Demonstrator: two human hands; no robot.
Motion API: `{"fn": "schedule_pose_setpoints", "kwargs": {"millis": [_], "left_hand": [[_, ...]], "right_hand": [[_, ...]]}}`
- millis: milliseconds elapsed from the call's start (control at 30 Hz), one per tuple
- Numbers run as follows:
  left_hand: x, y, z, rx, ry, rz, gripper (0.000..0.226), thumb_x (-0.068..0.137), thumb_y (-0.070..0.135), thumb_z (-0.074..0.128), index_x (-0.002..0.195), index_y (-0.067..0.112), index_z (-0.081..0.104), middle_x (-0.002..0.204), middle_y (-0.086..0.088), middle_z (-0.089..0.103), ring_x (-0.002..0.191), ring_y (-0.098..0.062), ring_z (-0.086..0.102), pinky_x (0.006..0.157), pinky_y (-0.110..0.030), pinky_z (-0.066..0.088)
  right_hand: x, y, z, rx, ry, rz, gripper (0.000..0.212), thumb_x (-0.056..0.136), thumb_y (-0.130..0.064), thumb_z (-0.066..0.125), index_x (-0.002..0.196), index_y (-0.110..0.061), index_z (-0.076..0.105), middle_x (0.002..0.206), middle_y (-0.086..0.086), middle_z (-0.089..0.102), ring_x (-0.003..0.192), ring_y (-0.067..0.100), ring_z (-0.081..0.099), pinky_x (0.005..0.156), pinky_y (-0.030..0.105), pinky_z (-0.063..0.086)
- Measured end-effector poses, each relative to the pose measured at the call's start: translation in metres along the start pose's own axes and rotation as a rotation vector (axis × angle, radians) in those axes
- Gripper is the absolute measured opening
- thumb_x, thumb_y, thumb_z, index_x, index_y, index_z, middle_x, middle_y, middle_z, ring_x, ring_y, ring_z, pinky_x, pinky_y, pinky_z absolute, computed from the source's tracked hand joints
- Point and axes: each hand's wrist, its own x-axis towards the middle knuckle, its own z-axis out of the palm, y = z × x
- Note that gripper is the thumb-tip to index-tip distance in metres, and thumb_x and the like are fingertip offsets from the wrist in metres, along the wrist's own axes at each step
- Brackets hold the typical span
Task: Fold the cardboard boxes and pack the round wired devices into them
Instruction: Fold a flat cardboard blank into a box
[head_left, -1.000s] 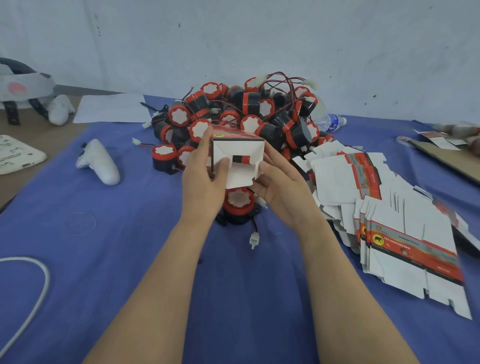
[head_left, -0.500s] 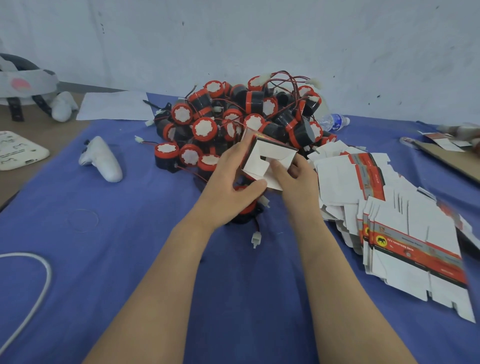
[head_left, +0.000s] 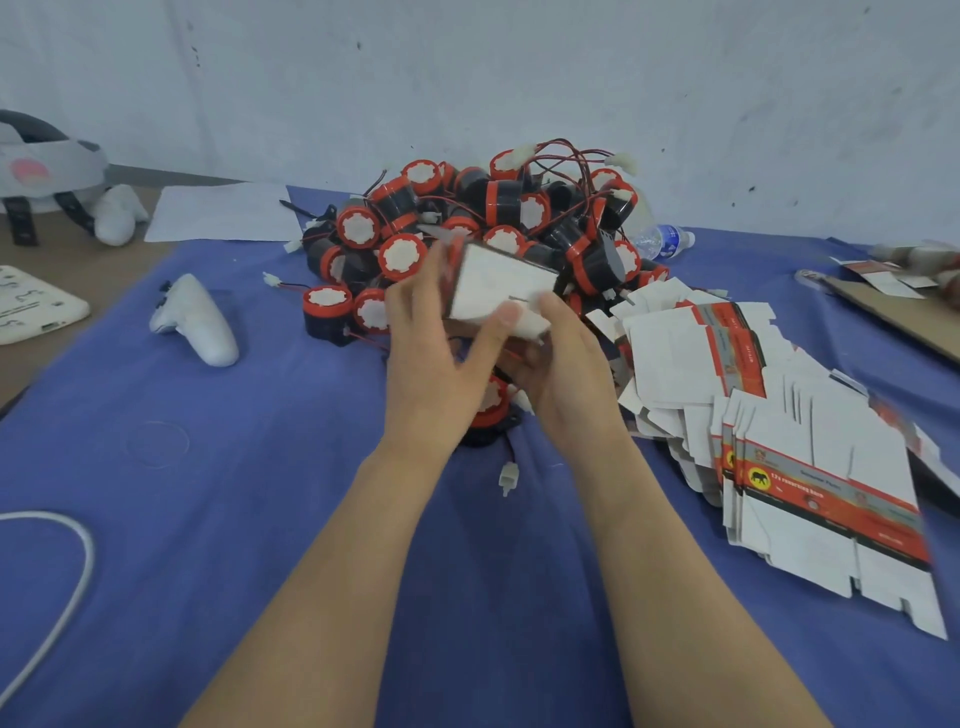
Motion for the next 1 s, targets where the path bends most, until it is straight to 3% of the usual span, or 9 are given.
{"fn": "schedule_pose_setpoints", "kwargs": {"millis": [100,200,267,433,533,667,800,900,1000], "left_hand": [[0.005,-0.003,-0.005,0.027,0.101,-0.057,0.059,0.093,0.05,0.049,0.143,0.019,0.038,0.132,0.0,0.045,0.115,-0.009,0.051,0.089,-0.02,0.051],[0.006,-0.002,-0.005,-0.018,0.177,-0.059,0.05,0.096,0.039,0.053,0.136,0.012,0.043,0.129,-0.006,0.052,0.115,-0.017,0.055,0.09,-0.04,0.053],[0.004,-0.001,-0.002,-0.02,0.183,-0.073,0.049,0.095,0.036,0.056,0.135,0.012,0.042,0.129,-0.005,0.053,0.115,-0.018,0.056,0.089,-0.035,0.053],[0.0,-0.004,0.005,0.021,0.104,-0.104,0.057,0.093,0.025,0.061,0.144,0.017,0.036,0.132,0.005,0.042,0.113,-0.005,0.049,0.081,0.0,0.042],[-0.001,-0.006,0.008,0.025,0.091,-0.128,0.058,0.093,0.018,0.061,0.144,0.02,0.034,0.125,0.009,0.036,0.105,0.001,0.048,0.075,0.004,0.04],[0.001,-0.009,0.004,0.032,0.067,-0.161,0.055,0.094,0.025,0.059,0.144,0.023,0.038,0.13,0.004,0.041,0.117,-0.008,0.047,0.085,0.0,0.041],[0.005,-0.003,0.0,-0.159,-0.017,-0.209,0.045,0.093,0.037,0.055,0.137,0.026,0.048,0.131,0.0,0.054,0.12,-0.012,0.054,0.1,-0.035,0.049],[0.009,0.003,-0.005,-0.478,-0.021,-0.354,0.059,0.083,0.059,0.048,0.129,0.023,0.053,0.123,0.0,0.064,0.112,-0.015,0.063,0.094,-0.04,0.053],[0.012,0.0,-0.008,-0.565,0.016,-0.446,0.048,0.088,0.057,0.051,0.117,0.02,0.053,0.116,-0.003,0.066,0.109,-0.02,0.065,0.092,-0.039,0.054]], "right_hand": [[-0.001,-0.003,0.003,0.035,-0.077,0.024,0.034,0.102,-0.032,0.041,0.127,-0.016,0.058,0.119,0.005,0.067,0.096,0.019,0.067,0.077,0.029,0.056],[-0.006,0.004,0.009,-0.221,-0.099,-0.172,0.03,0.098,-0.028,0.052,0.127,-0.021,0.056,0.122,0.0,0.065,0.107,0.012,0.065,0.083,0.027,0.055],[-0.006,0.013,0.011,-0.39,-0.002,-0.284,0.033,0.094,-0.022,0.059,0.126,-0.022,0.052,0.122,-0.003,0.063,0.11,0.009,0.062,0.084,0.023,0.053],[-0.003,0.02,0.009,-0.42,0.153,-0.323,0.034,0.091,-0.016,0.062,0.121,-0.027,0.049,0.111,-0.015,0.063,0.102,-0.003,0.061,0.08,0.016,0.051],[-0.004,0.023,0.009,-0.411,0.171,-0.323,0.036,0.09,-0.01,0.062,0.121,-0.025,0.05,0.107,-0.016,0.063,0.096,-0.009,0.061,0.074,0.01,0.049],[-0.005,0.017,0.011,-0.417,0.126,-0.282,0.039,0.095,-0.012,0.055,0.134,-0.016,0.05,0.125,-0.002,0.061,0.113,0.008,0.059,0.089,0.023,0.052],[-0.006,0.009,0.012,-0.295,0.086,-0.2,0.035,0.101,-0.023,0.044,0.136,-0.021,0.05,0.131,0.001,0.058,0.119,0.017,0.057,0.099,0.044,0.049],[-0.005,0.005,0.009,-0.19,0.065,-0.174,0.029,0.102,-0.034,0.039,0.126,-0.027,0.055,0.124,-0.005,0.062,0.117,0.018,0.059,0.098,0.046,0.05],[-0.005,0.003,0.007,-0.219,0.07,-0.132,0.028,0.099,-0.038,0.045,0.118,-0.018,0.053,0.111,-0.006,0.067,0.109,0.018,0.063,0.097,0.044,0.051]]}}
